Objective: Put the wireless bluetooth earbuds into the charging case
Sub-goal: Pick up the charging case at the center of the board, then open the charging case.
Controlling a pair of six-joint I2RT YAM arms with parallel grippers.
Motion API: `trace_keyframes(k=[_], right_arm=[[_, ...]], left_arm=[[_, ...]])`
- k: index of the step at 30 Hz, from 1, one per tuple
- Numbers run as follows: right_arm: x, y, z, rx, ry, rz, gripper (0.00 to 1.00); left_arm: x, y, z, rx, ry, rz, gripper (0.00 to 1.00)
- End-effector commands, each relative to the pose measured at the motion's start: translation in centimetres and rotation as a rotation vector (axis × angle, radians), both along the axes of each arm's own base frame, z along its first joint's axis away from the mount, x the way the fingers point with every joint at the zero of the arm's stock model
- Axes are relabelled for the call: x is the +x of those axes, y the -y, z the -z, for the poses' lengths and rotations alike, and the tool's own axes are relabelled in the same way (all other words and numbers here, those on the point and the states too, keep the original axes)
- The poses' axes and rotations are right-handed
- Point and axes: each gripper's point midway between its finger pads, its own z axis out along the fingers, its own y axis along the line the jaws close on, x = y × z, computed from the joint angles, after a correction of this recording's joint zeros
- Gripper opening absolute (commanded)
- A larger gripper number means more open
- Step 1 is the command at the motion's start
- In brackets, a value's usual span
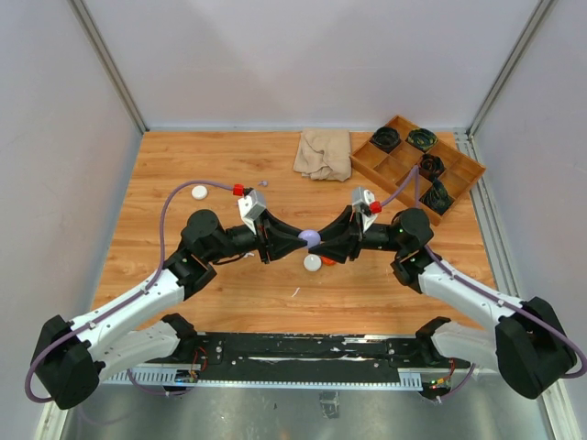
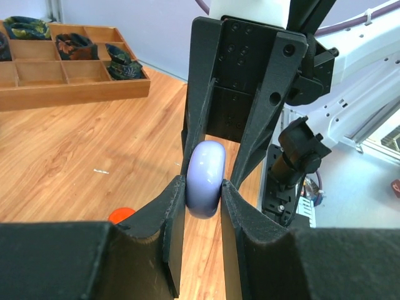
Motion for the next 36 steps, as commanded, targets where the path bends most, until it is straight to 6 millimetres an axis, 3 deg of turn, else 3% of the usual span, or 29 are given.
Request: trace_keyframes(k=[1, 7, 12, 16, 20, 24, 36], right_arm=[[-0.3, -0.5, -1.7, 0.026, 0.062, -0.03, 0.36], [-0.4, -0.6, -1.9, 0.035, 0.061, -0.043, 0.29], [-0.4, -0.7, -1.9, 0.04, 0.059, -0.049, 0.14], [-0.5, -0.6, -1.9, 0.042, 0.063, -0.047, 0.02], [-0.7, -0.5, -2.1, 0.046, 0.07, -0.046, 0.01], [-0.8, -0.5, -2.1, 0.045, 0.072, -0.053, 0.01], [-1.3, -0.4, -1.8, 0.037, 0.087, -0.068, 0.01]], left_arm=[[-0.2, 0.1, -2.1, -0.026, 0.057, 0.022, 0.1], [-0.4, 0.4, -1.8, -0.021, 0.051, 0.039, 0.1], [-0.5, 0.4, -1.7, -0.02, 0.052, 0.039, 0.11], [-0.3, 0.1, -1.7, -0.025, 0.054, 0.01, 0.3], [0.3, -0.2, -1.6, -0.01, 0.05, -0.028, 0.51], [0.6, -0.2, -1.4, 0.005, 0.04, -0.045, 0.62], [2.6, -0.9, -1.9, 0.015, 0.019, -0.16, 0.68]])
